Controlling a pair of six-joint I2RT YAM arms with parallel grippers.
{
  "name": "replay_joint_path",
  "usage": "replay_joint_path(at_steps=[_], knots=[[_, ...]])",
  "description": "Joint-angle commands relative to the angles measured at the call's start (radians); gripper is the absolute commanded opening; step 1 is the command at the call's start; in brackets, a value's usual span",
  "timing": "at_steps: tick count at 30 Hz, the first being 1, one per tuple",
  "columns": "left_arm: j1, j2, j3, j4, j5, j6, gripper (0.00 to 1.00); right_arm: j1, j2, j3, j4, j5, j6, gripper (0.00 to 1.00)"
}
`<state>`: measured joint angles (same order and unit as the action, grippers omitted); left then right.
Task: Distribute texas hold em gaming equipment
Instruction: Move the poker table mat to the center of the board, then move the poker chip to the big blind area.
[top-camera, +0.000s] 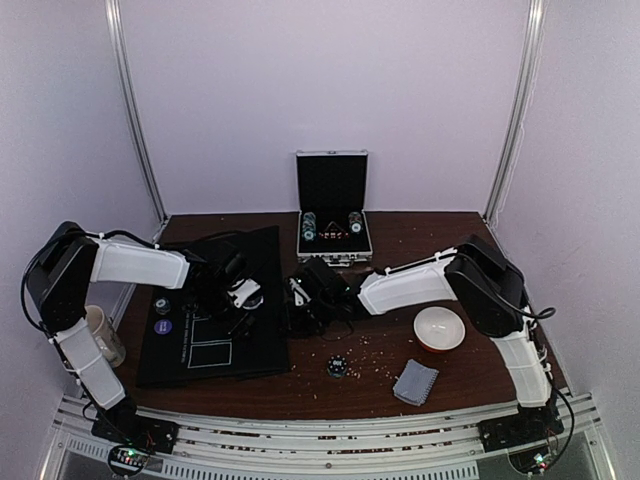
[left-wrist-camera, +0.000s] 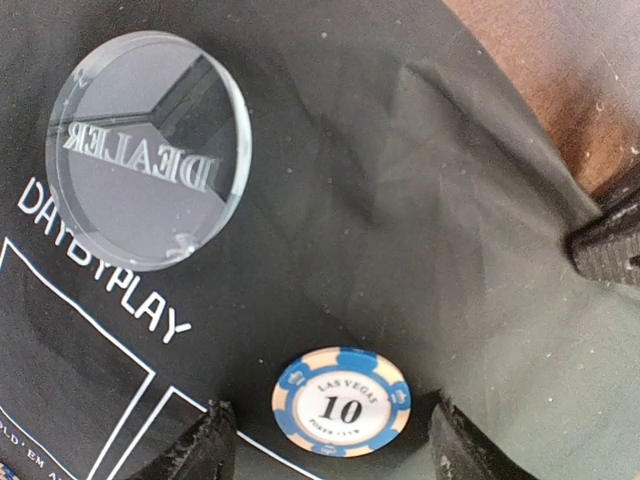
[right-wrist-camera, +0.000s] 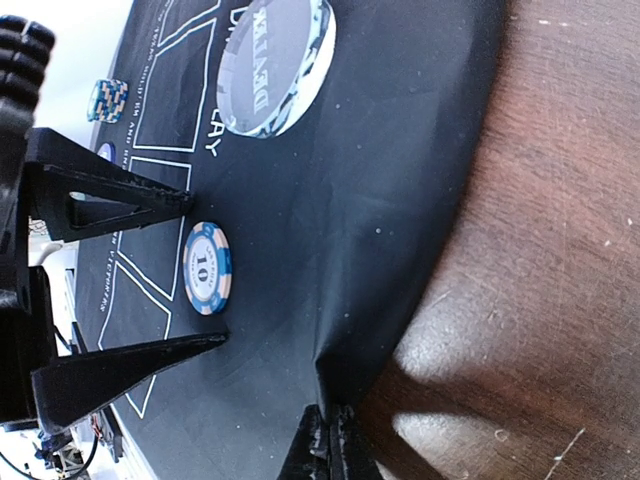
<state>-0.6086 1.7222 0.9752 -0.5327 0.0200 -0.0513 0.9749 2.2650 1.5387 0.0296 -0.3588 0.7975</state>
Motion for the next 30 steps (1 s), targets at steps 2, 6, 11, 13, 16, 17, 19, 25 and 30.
replay_joint_path(at_steps=[2, 6, 11, 13, 16, 17, 19, 25, 30], knots=[[-0.007, 0.007, -0.024, 0.021, 0.022, 0.005, 0.68, -0.005, -0.05, -0.079, -0.038, 0.025, -0.002, 0.0], [-0.06, -0.027, -0.05, 0.051, 0.055, 0.029, 0.68, -0.001, -0.099, -0.154, -0.038, 0.041, -0.014, 0.0], [-0.086, -0.012, -0.052, 0.065, 0.071, 0.001, 0.67, 0.011, -0.148, -0.223, -0.048, 0.043, -0.029, 0.0], [-0.101, -0.002, -0.048, 0.068, 0.077, -0.004, 0.66, 0.02, -0.163, -0.242, -0.059, 0.044, -0.035, 0.0], [-0.143, 0.009, -0.035, 0.071, 0.051, -0.012, 0.66, 0.034, -0.186, -0.28, -0.063, 0.043, -0.038, 0.0], [-0.152, 0.012, -0.031, 0.073, 0.049, -0.017, 0.66, 0.039, -0.192, -0.291, -0.065, 0.043, -0.039, 0.0], [-0.165, 0.015, -0.021, 0.078, 0.038, -0.03, 0.67, 0.048, -0.201, -0.302, -0.076, 0.048, -0.043, 0.0], [-0.17, 0.035, 0.008, 0.091, 0.03, -0.048, 0.63, 0.07, -0.213, -0.313, -0.1, 0.053, -0.053, 0.0], [-0.183, 0.052, 0.012, 0.108, 0.019, -0.05, 0.6, 0.069, -0.21, -0.309, -0.104, 0.058, -0.059, 0.0]])
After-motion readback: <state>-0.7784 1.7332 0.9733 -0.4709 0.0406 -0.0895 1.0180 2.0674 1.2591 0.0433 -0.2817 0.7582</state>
